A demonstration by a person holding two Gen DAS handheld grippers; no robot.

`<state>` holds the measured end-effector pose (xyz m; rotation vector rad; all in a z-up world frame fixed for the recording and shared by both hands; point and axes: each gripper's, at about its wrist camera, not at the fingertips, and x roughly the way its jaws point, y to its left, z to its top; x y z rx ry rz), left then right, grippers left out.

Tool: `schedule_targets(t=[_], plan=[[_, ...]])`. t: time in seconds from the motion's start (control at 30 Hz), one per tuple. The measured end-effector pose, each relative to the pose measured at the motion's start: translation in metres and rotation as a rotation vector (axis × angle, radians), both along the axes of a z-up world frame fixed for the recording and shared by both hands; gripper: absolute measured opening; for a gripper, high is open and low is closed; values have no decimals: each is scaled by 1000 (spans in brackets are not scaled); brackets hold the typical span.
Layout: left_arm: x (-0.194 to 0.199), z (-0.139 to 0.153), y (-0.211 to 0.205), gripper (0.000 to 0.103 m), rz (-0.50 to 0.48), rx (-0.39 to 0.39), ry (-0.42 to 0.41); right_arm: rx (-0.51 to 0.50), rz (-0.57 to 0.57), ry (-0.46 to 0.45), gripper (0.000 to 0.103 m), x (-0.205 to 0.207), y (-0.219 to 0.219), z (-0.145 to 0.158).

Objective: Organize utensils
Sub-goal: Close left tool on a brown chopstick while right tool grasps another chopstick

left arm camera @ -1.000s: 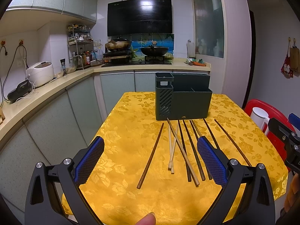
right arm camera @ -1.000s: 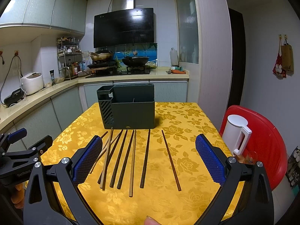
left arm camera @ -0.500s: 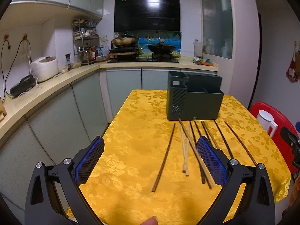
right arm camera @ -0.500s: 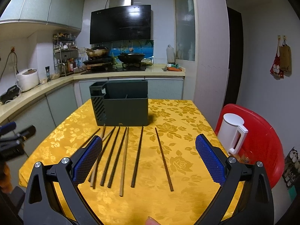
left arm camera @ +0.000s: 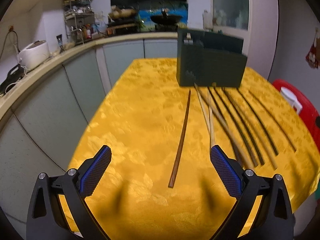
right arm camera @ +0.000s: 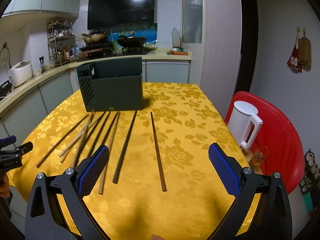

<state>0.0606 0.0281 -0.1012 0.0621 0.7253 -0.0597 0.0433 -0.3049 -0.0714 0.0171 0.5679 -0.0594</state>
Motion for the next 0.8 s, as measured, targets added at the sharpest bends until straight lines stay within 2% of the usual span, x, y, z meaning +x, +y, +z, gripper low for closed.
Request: schedule_targets(t=[0.1,0.17,0.3,0.4,0.57,0.6,0.67,0.8], plan=[[4,-16,-2,90,-16,-7,32,-7,-2,17,96,3,-3,-10],[8,-26,-2,78,-28,-15,63,-10,-2,31,96,6,-6,-18],[13,-41,0,63,-29,-40,114,-1,7,56,96,10,-10,-30],[11,-43,-5,56,-39,-22,92,2,26,65,96,10,-12,-38],[9,-43,-13,27,-63,-19,67,-33,47,70,96,11,-8,-50],[8,-43,-14,24,-67,-18,65,-40,47,72,93,12,-8,-53],[8,-43,-14,11,-68,-19,64,-45,51,89,85,14,-8,-58],[9,-42,-12,9,-63,-40,70,-30,45,120,71,18,-13,-67]])
